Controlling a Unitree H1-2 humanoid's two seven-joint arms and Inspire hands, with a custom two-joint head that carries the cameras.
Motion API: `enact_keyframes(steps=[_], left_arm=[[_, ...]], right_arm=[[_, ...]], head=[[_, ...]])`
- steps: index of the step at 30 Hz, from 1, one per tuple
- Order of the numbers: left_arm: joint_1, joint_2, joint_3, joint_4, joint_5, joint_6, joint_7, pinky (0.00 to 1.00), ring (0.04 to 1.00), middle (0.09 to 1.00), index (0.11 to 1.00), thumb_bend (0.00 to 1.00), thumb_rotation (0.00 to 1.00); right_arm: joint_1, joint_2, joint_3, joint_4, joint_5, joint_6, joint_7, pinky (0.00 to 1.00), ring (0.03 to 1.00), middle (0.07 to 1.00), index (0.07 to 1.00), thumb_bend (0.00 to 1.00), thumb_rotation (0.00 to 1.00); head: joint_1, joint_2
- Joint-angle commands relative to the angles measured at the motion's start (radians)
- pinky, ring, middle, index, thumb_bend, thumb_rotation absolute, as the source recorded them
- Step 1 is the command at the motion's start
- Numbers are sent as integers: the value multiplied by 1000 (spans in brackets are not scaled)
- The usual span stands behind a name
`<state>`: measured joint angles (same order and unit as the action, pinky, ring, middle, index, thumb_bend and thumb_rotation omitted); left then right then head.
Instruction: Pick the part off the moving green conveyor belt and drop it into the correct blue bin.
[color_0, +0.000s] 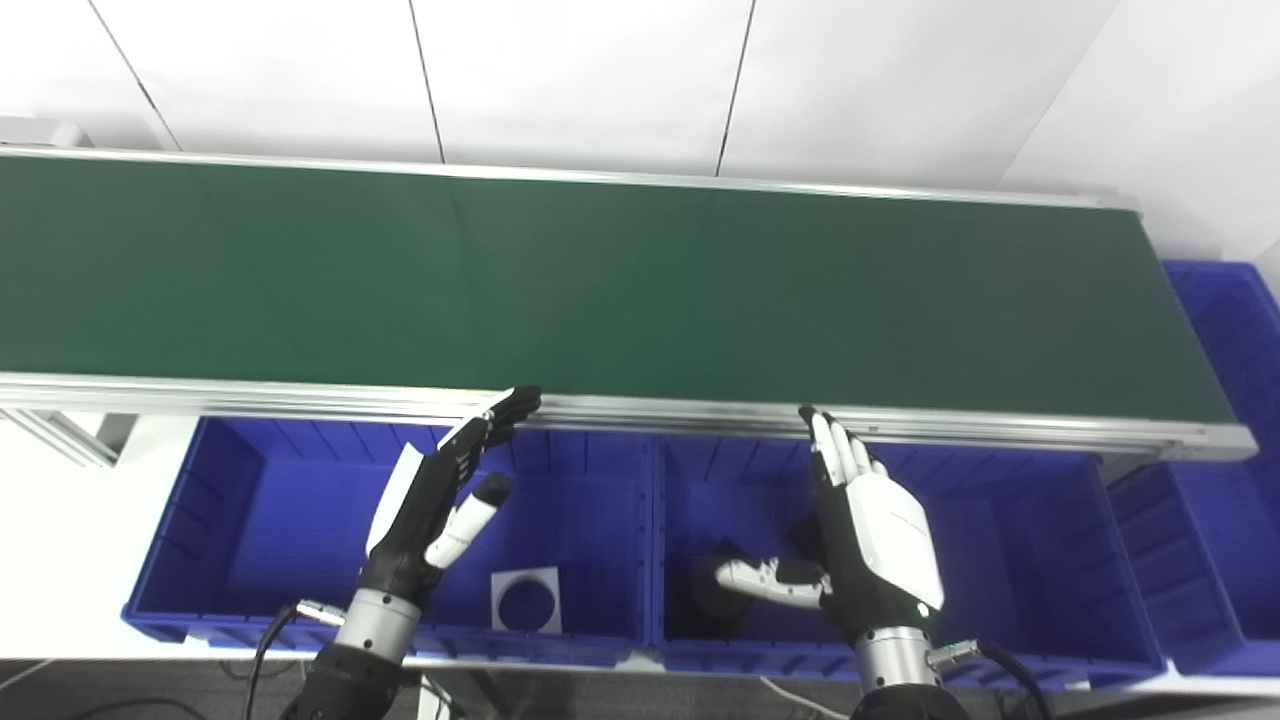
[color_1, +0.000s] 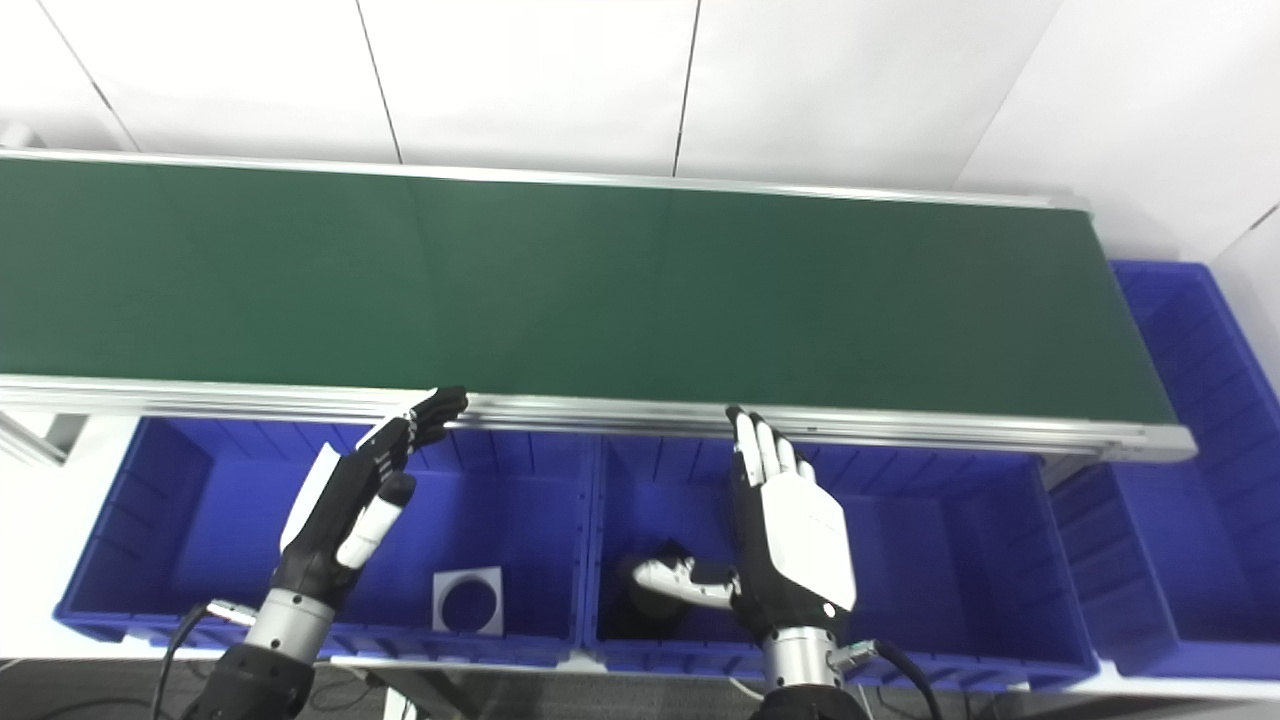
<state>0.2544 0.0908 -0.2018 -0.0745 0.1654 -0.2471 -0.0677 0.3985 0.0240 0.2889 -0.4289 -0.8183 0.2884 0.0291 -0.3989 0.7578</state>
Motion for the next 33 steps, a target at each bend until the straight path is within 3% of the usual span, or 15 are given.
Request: enact_keyframes(steps=[1,3,5,12,21,33], left_arm=[[-31,0,-3,-8,-15,-49,-12,874,878,856,843,709,1000],[-41,0,-8,13,-11,-69,-14,867,878,862,854,707,1000],[-45,-4,-11,31,-11,-77,-15,863,879,865,857,719,1000],[-26,-19,-14,89,-2,-108,-2,888,897,874,857,742,1000],[-14,-34,3,142,-19,-160,3,900,898,866,842,744,1000],[-25,-40,6,215,-31,-220,12,885,886,855,835,774,1000]], right_arm=[[17,23,-18,9,186,-146,-62,893,997,1000,1000,752,577],[28,18,-27,34,273,-211,-76,905,982,1000,1000,756,669],[36,15,-39,58,344,-264,-91,918,968,1000,1000,763,699],[42,-3,-75,126,473,-369,-113,930,950,976,1000,787,846],[18,-15,-117,219,607,-509,-107,909,912,944,965,731,892],[23,11,-134,297,672,-584,-102,943,915,914,963,672,849]], head=[[15,-9],[27,-20],[32,-24],[99,-81],[115,-143],[133,-226]])
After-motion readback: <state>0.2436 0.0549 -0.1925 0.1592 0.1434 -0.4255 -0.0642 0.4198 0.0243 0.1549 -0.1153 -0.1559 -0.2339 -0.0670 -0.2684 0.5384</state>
